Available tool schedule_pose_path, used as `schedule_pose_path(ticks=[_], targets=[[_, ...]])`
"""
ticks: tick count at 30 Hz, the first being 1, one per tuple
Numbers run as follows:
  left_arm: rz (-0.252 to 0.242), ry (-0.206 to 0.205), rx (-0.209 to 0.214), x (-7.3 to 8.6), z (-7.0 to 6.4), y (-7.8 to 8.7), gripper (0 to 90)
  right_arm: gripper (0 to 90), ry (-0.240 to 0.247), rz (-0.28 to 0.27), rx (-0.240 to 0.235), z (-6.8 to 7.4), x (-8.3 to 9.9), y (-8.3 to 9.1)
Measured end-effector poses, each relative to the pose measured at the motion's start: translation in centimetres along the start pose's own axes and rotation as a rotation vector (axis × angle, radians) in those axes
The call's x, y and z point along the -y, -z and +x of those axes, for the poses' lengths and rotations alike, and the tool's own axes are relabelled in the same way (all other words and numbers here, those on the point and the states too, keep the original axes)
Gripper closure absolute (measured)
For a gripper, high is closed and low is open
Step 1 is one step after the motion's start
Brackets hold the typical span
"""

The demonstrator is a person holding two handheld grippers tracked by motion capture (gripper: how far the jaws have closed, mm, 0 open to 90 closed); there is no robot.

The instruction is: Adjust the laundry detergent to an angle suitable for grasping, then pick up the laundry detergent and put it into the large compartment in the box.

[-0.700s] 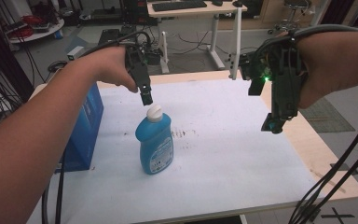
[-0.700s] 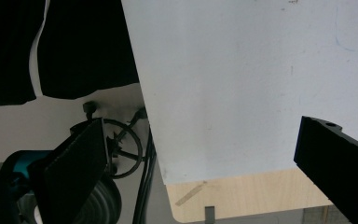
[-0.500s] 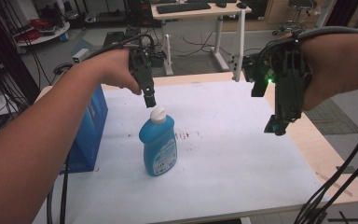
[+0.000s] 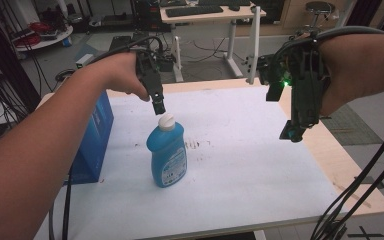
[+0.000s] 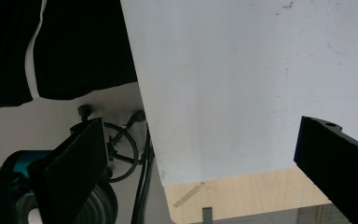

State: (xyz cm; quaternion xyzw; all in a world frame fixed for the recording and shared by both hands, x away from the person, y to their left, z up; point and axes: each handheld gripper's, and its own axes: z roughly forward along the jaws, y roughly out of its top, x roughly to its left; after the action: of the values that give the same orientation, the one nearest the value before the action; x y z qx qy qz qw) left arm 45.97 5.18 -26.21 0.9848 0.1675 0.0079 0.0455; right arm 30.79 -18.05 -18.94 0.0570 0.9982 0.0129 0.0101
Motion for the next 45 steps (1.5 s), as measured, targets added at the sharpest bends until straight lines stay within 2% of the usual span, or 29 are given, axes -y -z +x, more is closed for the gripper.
schedule_pose_path(ticks=[3,4,8,12,13,19,23,26,30,32,33,34,35,45], targets=[[0.004,-0.003,-0.002,-0.2,-0.1,0.1,1.8,1.8,0.002,0.001,-0.001,0.1,0.1,0.0],[0.013,-0.002,-0.015,-0.3,-0.1,0.0,1.8,1.8,-0.001,0.005,-0.003,0.0,0.3,-0.2],[0.015,0.007,-0.009,-0.3,0.0,-0.1,1.8,1.8,-0.018,0.020,-0.005,-0.2,0.5,-0.7],[0.020,0.003,-0.004,-0.3,0.3,-0.3,1.8,1.8,-0.013,0.017,-0.013,-0.4,0.5,-0.9],[0.016,0.014,-0.003,-0.2,0.3,-0.3,1.8,1.8,-0.017,0.018,-0.016,-0.4,0.5,-0.9],[-0.002,0.017,-0.021,0.4,0.5,0.4,1.8,1.8,-0.018,0.018,-0.007,-0.9,0.4,-0.8],[-0.022,0.031,-0.017,1.0,0.0,1.2,1.8,1.8,-0.013,0.014,-0.004,-1.0,0.3,-0.8],[-0.036,0.041,-0.018,1.5,-0.5,2.1,1.8,1.8,-0.014,0.018,-0.001,-1.1,0.3,-0.8],[-0.045,0.083,-0.021,2.3,-1.4,3.5,1.8,1.8,-0.015,0.013,0.004,-1.0,0.2,-0.7],[-0.050,0.088,-0.017,2.5,-1.6,3.8,1.8,1.8,-0.012,0.012,0.007,-1.0,0.1,-0.7],[-0.051,0.096,-0.010,2.9,-2.2,4.4,1.8,1.8,-0.011,0.010,0.008,-1.0,0.1,-0.6],[-0.051,0.096,-0.010,2.9,-2.2,4.4,1.8,1.8,-0.011,0.010,0.008,-1.0,0.1,-0.6],[-0.051,0.105,-0.012,3.2,-3.0,5.0,1.8,1.8,-0.016,0.010,0.010,-1.0,0.2,-0.6],[-0.049,0.118,-0.001,3.8,-6.1,5.8,1.8,1.8,-0.027,0.021,0.007,-1.1,0.3,-0.8]])
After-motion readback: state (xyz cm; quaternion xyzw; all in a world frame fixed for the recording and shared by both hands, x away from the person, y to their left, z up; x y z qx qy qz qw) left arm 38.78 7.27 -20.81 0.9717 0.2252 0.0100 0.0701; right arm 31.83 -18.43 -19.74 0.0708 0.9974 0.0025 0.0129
